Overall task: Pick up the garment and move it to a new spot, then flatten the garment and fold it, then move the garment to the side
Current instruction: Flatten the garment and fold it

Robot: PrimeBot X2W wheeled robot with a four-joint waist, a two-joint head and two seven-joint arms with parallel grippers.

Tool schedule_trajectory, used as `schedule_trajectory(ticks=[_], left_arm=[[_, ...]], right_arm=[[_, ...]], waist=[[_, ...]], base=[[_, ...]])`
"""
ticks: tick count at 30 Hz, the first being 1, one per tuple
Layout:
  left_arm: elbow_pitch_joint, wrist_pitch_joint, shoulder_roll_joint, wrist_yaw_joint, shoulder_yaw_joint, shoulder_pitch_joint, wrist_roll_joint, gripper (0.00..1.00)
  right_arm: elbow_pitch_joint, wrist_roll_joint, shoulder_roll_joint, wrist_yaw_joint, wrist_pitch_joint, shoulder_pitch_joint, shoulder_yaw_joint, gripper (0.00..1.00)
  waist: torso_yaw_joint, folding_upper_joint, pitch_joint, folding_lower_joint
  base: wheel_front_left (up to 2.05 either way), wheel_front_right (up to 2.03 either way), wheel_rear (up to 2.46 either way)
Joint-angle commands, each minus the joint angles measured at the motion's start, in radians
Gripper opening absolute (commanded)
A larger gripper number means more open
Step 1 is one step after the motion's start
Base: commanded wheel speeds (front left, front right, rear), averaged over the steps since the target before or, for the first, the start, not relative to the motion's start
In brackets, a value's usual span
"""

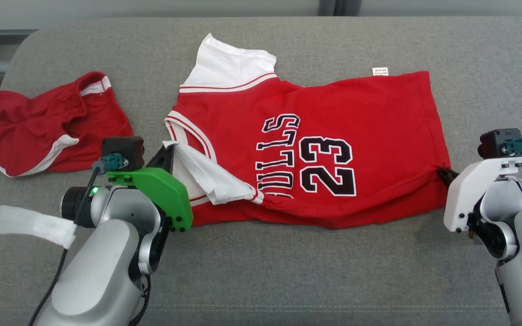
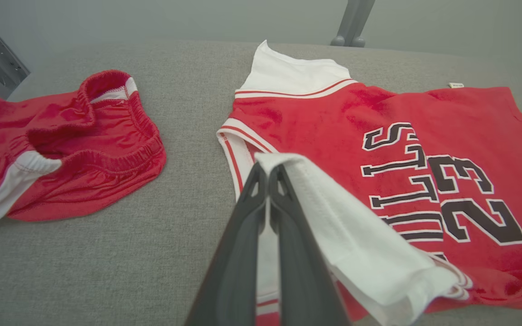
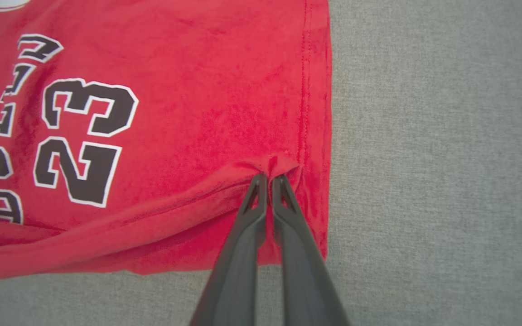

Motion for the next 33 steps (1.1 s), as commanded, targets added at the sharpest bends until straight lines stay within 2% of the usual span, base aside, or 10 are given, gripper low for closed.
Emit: schedule_trajectory(ticks=[1, 6, 13, 20, 26, 27, 28, 29, 33], left_arm=[[0.018, -0.004, -0.005, -0.008, -0.003, -0.032, 0.005, 0.00], [0.117, -0.026, -0.029, -0.032, -0.010, -0.113, 0.013, 0.00], [0.228, -0.064, -0.043, -0.036, -0.015, -0.197, 0.042, 0.00], [0.310, -0.082, -0.049, -0.049, -0.026, -0.254, 0.055, 0.00], [0.375, -0.094, -0.057, -0.067, -0.041, -0.286, 0.058, 0.00], [0.382, -0.102, -0.060, -0.069, -0.041, -0.291, 0.059, 0.00], [0.391, -0.106, -0.061, -0.070, -0.044, -0.295, 0.063, 0.56], [0.399, -0.115, -0.064, -0.069, -0.045, -0.299, 0.064, 1.00], [0.422, -0.139, -0.059, -0.072, -0.047, -0.279, 0.061, 1.00]], right_arm=[[0.014, -0.003, -0.004, -0.001, -0.013, -0.024, 0.004, 0.00], [0.087, -0.015, 0.005, -0.001, -0.064, -0.090, 0.016, 0.00], [0.172, -0.045, 0.021, -0.001, -0.104, -0.144, -0.007, 0.00], [0.212, -0.076, 0.041, -0.001, -0.121, -0.167, -0.011, 0.00], [0.222, -0.056, 0.039, -0.001, -0.144, -0.180, 0.028, 0.00], [0.221, -0.048, 0.037, -0.001, -0.154, -0.183, 0.033, 0.89], [0.224, -0.050, 0.033, -0.001, -0.162, -0.185, 0.030, 1.00], [0.225, -0.049, 0.032, -0.001, -0.171, -0.186, 0.032, 1.00], [0.228, -0.039, 0.029, -0.001, -0.202, -0.177, 0.032, 1.00]], waist=[[0.000, 0.0000, 0.035, 0.0000], [-0.004, 0.0000, 0.058, 0.0000], [-0.012, 0.0000, 0.067, 0.0000], [-0.023, 0.0000, 0.072, 0.0000], [-0.032, 0.0000, 0.071, 0.0000], [-0.033, 0.0000, 0.070, 0.0000], [-0.033, 0.0000, 0.068, 0.0000], [-0.033, 0.0000, 0.067, 0.0000], [-0.030, 0.0000, 0.047, 0.0000]], base=[[0.00, 0.00, 0.00], [0.00, 0.00, 0.00], [0.00, 0.00, 0.00], [0.00, 0.00, 0.00], [0.00, 0.00, 0.00], [0.00, 0.00, 0.00], [0.00, 0.00, 0.00], [0.00, 0.00, 0.00], [0.00, 0.00, 0.00]])
